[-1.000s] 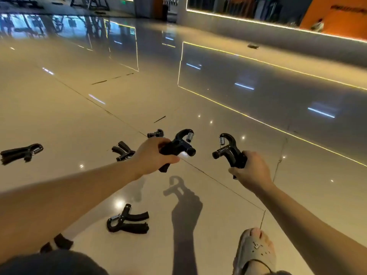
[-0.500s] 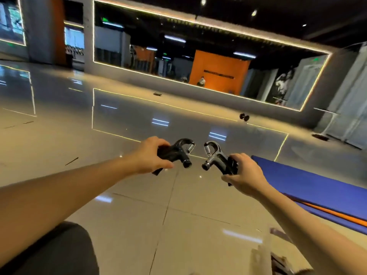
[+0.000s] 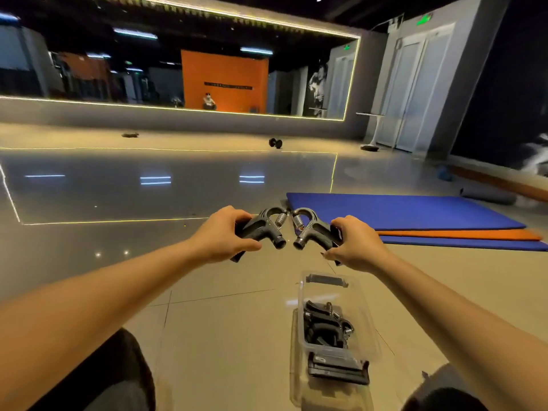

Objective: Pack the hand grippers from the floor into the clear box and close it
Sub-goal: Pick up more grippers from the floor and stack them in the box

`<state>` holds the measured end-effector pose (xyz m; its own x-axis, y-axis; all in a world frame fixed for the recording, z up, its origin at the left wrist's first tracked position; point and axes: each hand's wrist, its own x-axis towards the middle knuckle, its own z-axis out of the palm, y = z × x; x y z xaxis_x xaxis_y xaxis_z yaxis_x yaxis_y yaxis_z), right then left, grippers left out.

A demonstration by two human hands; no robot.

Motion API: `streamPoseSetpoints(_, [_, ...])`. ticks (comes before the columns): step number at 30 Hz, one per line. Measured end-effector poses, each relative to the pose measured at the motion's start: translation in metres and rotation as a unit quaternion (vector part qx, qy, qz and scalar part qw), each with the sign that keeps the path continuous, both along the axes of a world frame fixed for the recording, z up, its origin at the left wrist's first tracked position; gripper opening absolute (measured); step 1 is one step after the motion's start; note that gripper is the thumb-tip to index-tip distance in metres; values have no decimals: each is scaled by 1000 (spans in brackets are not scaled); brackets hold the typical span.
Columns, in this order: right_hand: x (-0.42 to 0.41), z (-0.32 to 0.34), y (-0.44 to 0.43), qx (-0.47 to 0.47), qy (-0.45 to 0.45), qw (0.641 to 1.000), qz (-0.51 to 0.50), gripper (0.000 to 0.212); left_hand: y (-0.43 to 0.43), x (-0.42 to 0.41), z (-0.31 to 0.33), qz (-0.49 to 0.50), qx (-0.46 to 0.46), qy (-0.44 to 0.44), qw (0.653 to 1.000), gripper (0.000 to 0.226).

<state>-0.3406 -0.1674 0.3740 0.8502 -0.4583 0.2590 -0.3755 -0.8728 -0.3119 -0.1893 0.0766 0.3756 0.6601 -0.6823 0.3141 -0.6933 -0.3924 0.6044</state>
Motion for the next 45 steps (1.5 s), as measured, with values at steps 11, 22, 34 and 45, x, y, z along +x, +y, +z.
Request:
streamPoseSetpoints(11, [-1,-28,-86,22,46,997,-64,38,-96,22,-41,-14,38,5,999,50])
streamPoseSetpoints(22, [4,-78,-164,211,-2,967,-144,58,-216,77,-72,-130,113,46,984,48])
streamPoseSetpoints(34, [29,-138,-216,317,28,927,-199,59,-311,130,-113,-171,193,28,966,54])
streamPoseSetpoints(45, [92,-244,-175,412,0,839,-355,51,-352,188,-189,-153,164,139,964,51])
